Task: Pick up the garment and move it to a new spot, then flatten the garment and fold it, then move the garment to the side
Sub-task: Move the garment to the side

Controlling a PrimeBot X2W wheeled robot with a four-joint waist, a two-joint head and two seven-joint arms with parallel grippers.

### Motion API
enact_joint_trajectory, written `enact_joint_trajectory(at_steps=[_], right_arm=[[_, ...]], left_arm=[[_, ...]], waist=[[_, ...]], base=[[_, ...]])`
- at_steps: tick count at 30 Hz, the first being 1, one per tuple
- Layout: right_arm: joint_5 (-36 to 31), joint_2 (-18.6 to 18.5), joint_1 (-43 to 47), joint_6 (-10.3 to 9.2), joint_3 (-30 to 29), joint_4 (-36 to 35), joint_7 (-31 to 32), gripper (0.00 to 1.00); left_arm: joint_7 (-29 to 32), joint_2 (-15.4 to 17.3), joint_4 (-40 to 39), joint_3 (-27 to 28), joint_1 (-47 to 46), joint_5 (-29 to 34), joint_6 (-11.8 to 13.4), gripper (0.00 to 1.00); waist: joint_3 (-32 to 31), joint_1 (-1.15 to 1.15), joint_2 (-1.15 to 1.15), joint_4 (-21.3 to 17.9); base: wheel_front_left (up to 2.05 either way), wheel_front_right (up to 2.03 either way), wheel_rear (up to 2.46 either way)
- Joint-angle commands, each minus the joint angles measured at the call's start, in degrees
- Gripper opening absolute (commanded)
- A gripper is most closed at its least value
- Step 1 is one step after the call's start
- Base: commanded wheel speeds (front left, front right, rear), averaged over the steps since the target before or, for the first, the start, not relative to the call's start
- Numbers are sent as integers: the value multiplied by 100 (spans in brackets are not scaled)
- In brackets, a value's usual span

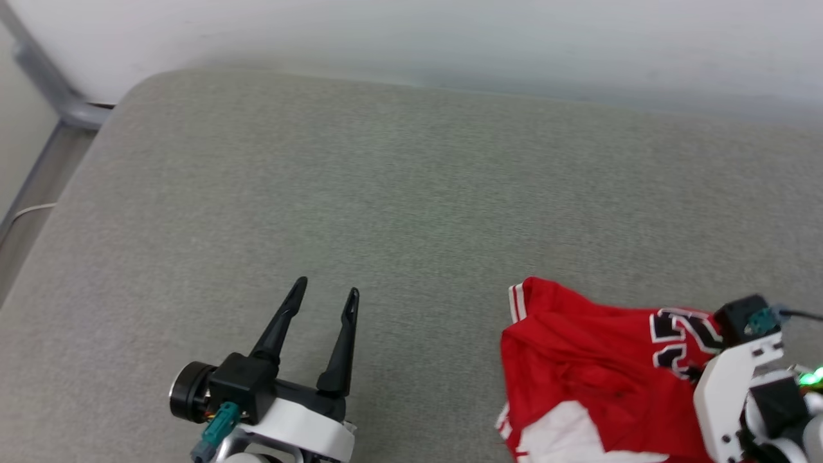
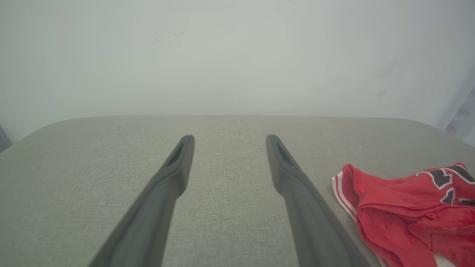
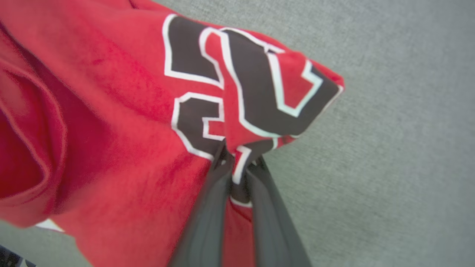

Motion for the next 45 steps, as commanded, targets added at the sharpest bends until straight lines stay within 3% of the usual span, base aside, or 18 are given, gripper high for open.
enact_joint_trajectory(at_steps=[1, 11, 20, 26, 38, 39, 40, 45], right_arm=[[-84, -266, -173, -11, 116, -83, -63, 0], [-452, -2314, -1525, -11, 1164, 49, -816, 0], [-724, -3278, -2781, -11, 1344, 1090, -1767, 0], [-906, -3374, -3427, -12, 982, 2354, -2486, 0], [-1864, -2908, -4600, -12, -132, 4515, -3745, 0], [-1944, -2877, -4659, -12, -222, 4613, -3799, 44], [-2028, -2842, -4699, -12, -284, 4696, -3860, 100], [-2398, -2701, -4847, -11, -492, 5085, -4114, 100]], left_arm=[[-12, -3, -22, -58, -49, -30, -9, 100], [-12, 5, -369, -822, -589, 30, -9, 100], [-13, 343, -772, -1217, -1191, 132, -3, 100], [-12, 539, -1011, -1363, -1465, 194, -3, 100], [-12, 799, -1586, -1429, -1621, 319, -1, 100], [-12, 794, -1594, -1430, -1613, 328, -1, 100], [-12, 787, -1596, -1429, -1603, 336, 0, 100], [-12, 706, -1526, -1377, -1538, 285, 13, 100]], waist=[[13, 0, 0, -197], [763, 0, 0, -1190], [1647, 0, 0, -1864], [2092, 0, 0, -1991], [2712, 0, 0, -1741], [2726, 0, 0, -1715], [2730, 0, 0, -1693], [2619, 0, 0, -1591]], base=[[0, 0, 0], [0, 0, 0], [0, 0, 0], [0, 0, 0], [0, 0, 0], [0, 0, 0], [0, 0, 0], [0, 0, 0]])
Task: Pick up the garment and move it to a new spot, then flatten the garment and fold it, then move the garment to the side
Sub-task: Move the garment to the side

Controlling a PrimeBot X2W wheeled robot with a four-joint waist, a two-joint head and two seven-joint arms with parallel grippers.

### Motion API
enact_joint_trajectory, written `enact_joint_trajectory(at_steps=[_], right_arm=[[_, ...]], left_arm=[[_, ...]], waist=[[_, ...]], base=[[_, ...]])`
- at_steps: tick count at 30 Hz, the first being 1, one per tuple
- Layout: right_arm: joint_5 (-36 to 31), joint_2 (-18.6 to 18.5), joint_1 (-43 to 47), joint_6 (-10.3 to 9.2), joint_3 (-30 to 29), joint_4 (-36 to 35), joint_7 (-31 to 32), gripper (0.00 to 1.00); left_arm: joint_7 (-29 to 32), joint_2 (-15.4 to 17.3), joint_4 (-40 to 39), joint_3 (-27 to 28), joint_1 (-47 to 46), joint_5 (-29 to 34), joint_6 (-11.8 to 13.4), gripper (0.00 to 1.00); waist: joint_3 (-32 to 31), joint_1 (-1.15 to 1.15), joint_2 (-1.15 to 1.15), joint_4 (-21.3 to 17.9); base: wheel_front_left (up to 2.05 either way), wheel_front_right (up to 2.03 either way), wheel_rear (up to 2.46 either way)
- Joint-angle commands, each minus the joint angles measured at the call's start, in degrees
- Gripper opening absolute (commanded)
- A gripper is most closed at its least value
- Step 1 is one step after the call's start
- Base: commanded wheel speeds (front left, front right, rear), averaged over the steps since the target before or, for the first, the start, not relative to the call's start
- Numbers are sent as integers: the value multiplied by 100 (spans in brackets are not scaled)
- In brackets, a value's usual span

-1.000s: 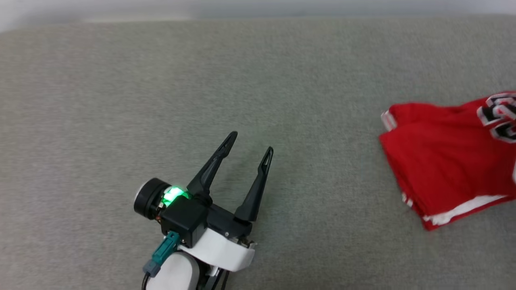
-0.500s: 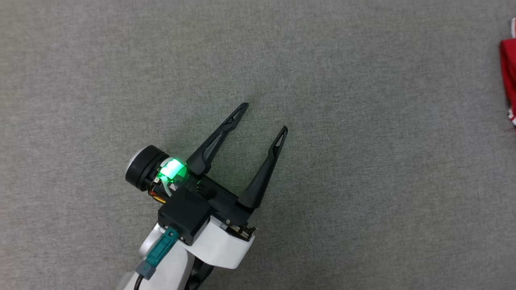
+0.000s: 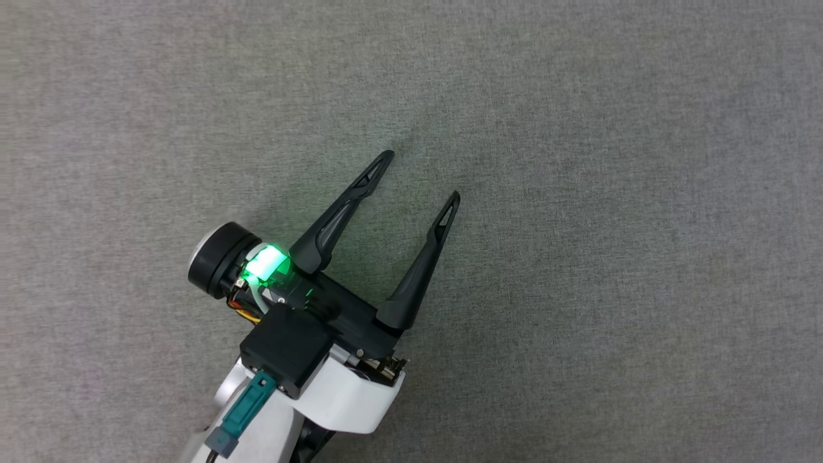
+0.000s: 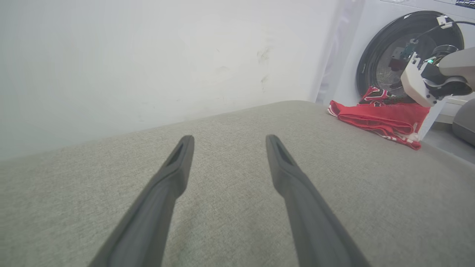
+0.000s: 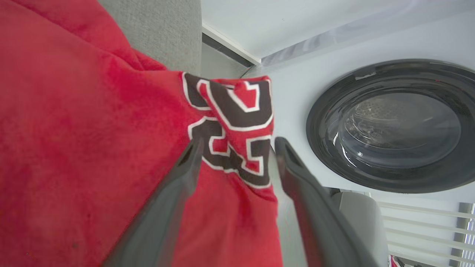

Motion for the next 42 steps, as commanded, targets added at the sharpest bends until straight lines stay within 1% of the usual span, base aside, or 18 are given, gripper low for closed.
enact_joint_trajectory(at_steps=[1, 6, 7, 8, 10, 16, 19, 20, 22, 25, 29, 32, 33, 36, 40, 42], right_arm=[[-124, 45, -119, -11, -66, 150, -96, 100], [-332, 93, -208, -11, -119, 370, -314, 100], [-384, 87, -263, -11, -113, 456, -442, 100], [-384, 87, -263, -11, -113, 456, -442, 100], [-393, 127, -305, -11, -91, 531, -578, 100], [-32, 531, -294, -11, 99, 601, -1110, 100], [342, 869, -126, -11, 254, 556, -1393, 100], [785, 1195, 87, -11, 435, 316, -1615, 100], [1055, 1386, 327, -11, 563, 61, -1694, 100], [1508, 1684, 794, -10, 587, -457, -1781, 100], [2022, 2099, 1640, -11, 369, -1359, -1813, 100], [2190, 2409, 2379, -10, 101, -2114, -1829, 100], [2196, 2700, 2884, -9, -52, -2654, -1833, 100], [2110, 3142, 3633, -9, -239, -3440, -1836, 100], [2034, 3775, 4470, -9, -463, -4261, -1834, 100], [2055, 3982, 4786, -9, -493, -4574, -1834, 100]], left_arm=[[-12, -44, 48, 29, 25, -34, 19, 100], [-12, -163, 150, 121, 49, -135, 17, 100], [-12, -230, 226, 173, 80, -194, 16, 100], [-12, -230, 226, 173, 80, -194, 16, 100], [-12, -278, 347, 246, 132, -243, 15, 100], [-12, -413, 675, 667, 440, -401, 21, 100], [-12, -454, 855, 911, 657, -442, 29, 100], [-12, -498, 1003, 1173, 897, -473, 42, 100], [-12, -524, 1092, 1326, 1049, -471, 48, 100], [-12, -555, 1206, 1484, 1233, -451, 43, 100], [-12, -608, 1303, 1697, 1483, -486, 38, 100], [-12, -635, 1395, 1760, 1635, -464, 28, 100], [-12, -654, 1467, 1823, 1741, -525, 24, 100], [-12, -677, 1567, 1932, 1880, -595, 18, 100], [-12, -697, 1700, 1987, 2017, -646, 15, 100], [-12, -705, 1759, 2031, 2070, -724, 17, 100]], waist=[[-111, -1, 0, 56], [-354, -1, 0, 125], [-519, -1, 0, 168], [-519, -1, 0, 168], [-743, -1, 0, 214], [-1513, -1, 0, 326], [-1941, -1, 0, 386], [-2310, -1, 0, 429], [-2509, -1, 0, 469], [-2790, -1, 0, 564], [-3086, -1, 0, 653], [-3280, -1, 0, 721], [-3388, -1, 0, 749], [-3521, -1, 0, 784], [-3642, -1, 0, 830], [-3654, -1, 0, 841]], base=[[0, 0, 0], [0, 0, 0], [0, 0, 0], [0, 0, 0], [0, 0, 0], [0, 0, 0], [0, 0, 0], [0, 0, 0], [0, 0, 0], [0, 0, 0], [0, 0, 0], [0, 0, 0], [0, 0, 0], [0, 0, 0], [0, 0, 0], [0, 0, 0]])
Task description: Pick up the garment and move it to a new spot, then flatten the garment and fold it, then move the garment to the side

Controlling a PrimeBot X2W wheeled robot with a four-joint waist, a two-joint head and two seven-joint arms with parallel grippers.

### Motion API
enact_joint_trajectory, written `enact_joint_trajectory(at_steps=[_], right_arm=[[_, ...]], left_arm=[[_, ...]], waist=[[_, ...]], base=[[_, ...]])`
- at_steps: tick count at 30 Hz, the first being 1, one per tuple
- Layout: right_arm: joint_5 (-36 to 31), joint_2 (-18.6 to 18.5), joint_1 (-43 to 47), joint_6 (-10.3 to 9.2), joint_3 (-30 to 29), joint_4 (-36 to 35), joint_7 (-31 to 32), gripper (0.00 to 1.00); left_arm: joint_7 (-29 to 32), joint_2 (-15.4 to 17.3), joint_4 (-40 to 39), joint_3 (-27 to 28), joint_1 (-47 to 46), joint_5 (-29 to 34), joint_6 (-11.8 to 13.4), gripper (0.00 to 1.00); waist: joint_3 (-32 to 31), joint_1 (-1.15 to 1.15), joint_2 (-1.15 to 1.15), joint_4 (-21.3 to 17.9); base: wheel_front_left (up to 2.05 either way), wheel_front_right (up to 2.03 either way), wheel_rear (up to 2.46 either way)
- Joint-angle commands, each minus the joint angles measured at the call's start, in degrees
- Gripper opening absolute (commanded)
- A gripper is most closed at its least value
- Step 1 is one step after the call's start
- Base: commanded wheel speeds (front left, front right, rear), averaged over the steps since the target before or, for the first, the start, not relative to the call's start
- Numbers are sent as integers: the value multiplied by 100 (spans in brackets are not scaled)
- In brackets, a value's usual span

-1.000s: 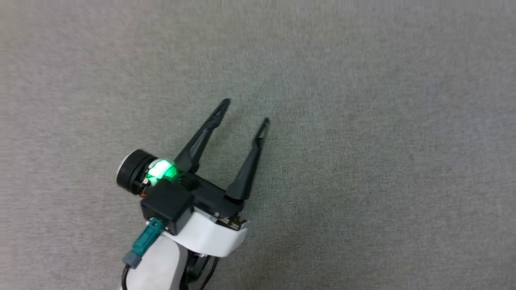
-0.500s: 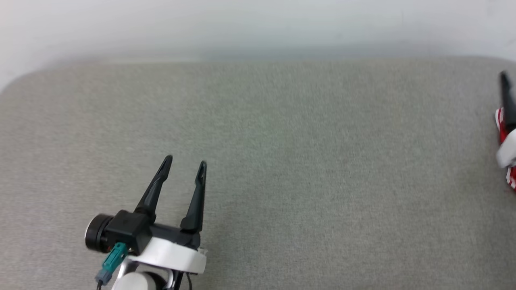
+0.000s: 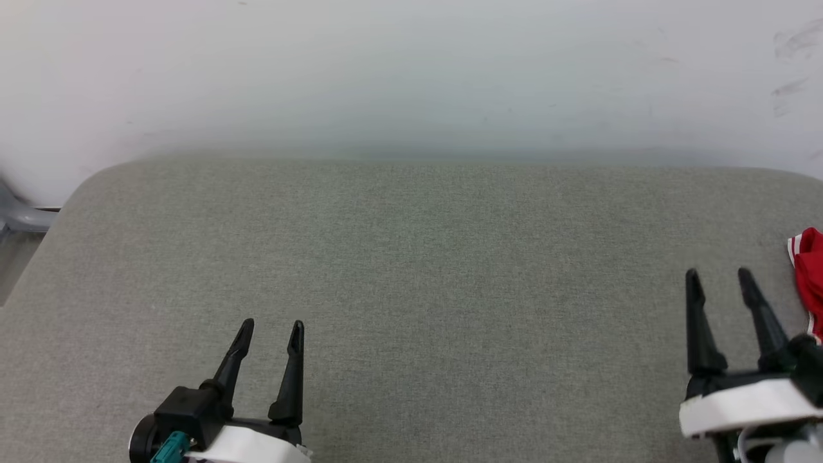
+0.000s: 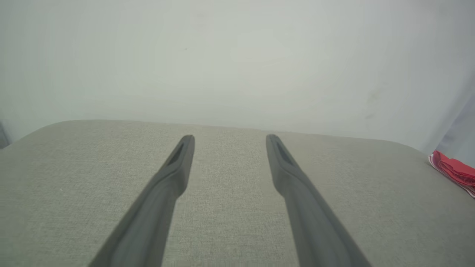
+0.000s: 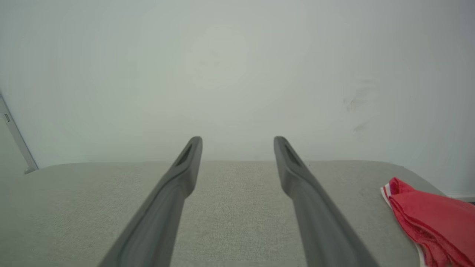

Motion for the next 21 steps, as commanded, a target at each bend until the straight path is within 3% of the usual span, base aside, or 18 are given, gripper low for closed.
enact_joint_trajectory(at_steps=[1, 9, 21], right_arm=[[-52, 65, 228, -5, 22, -182, -15, 100], [-146, 358, 858, -5, 12, -530, -16, 100], [-231, 383, 869, -5, 77, -528, -17, 100]], left_arm=[[-12, -6, 56, 24, 74, -50, -2, 100], [-12, -13, 324, -54, 117, 8, -14, 100], [-12, -27, 318, -68, 77, 71, -18, 100]], waist=[[-9, 2, 0, 14], [-16, 2, 0, 39], [20, 2, 0, 14]], base=[[0, 0, 0], [0, 0, 0], [0, 0, 0]])
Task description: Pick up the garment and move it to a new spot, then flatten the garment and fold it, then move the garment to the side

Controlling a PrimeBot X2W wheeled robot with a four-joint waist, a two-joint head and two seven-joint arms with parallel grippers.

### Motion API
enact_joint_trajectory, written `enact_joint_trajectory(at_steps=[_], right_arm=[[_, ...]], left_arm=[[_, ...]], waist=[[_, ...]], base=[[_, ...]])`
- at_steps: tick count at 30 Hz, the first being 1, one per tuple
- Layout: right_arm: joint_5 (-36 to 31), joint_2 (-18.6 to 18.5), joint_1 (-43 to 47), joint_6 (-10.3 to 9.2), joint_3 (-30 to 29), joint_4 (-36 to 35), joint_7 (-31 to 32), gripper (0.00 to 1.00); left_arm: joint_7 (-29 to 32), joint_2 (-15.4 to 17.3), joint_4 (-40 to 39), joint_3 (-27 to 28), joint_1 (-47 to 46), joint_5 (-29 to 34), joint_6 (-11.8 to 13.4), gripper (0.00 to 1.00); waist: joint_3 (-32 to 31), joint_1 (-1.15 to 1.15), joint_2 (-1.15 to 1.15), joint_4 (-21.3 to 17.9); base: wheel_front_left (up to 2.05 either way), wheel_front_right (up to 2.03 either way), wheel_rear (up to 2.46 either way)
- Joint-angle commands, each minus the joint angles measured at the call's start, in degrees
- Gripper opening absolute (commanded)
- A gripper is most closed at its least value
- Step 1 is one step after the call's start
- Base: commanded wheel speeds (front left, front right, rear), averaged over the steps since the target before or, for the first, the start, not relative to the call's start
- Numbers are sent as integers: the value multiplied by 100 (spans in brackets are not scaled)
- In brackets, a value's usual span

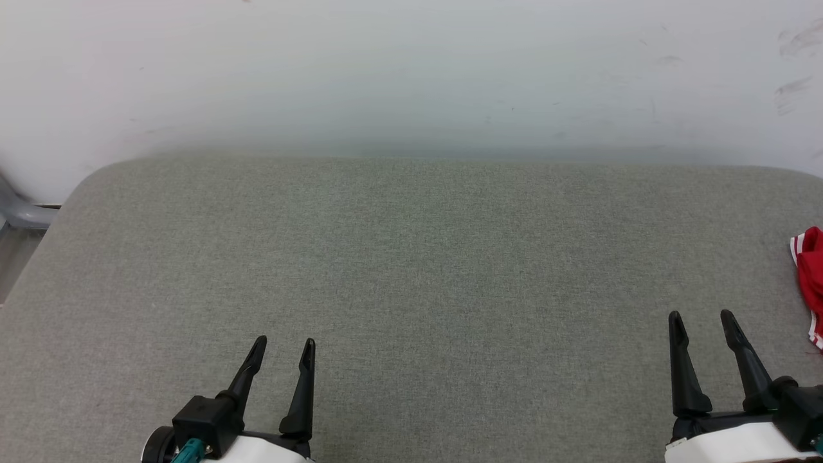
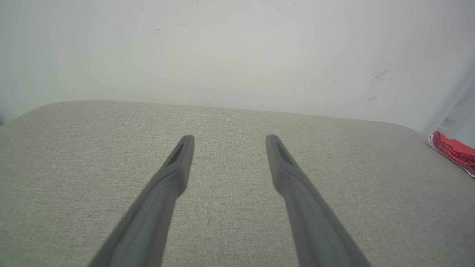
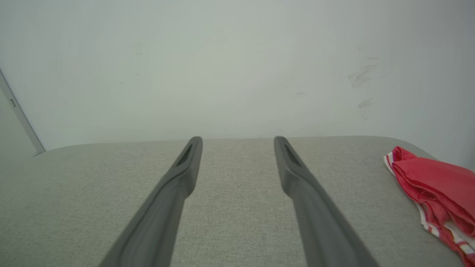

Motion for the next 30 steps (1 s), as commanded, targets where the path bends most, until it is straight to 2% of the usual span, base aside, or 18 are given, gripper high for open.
enact_joint_trajectory(at_steps=[1, 30], right_arm=[[4, 20, 2, -5, 1, -10, -16, 100], [5, 22, -38, -5, 101, 4, -16, 100]], left_arm=[[-12, -6, -36, 4, -13, 41, -10, 100], [-12, -10, -171, 10, 24, -38, -10, 100]], waist=[[6, 0, 0, -3], [24, 0, 0, -3]], base=[[0, 0, 0], [0, 0, 0]])
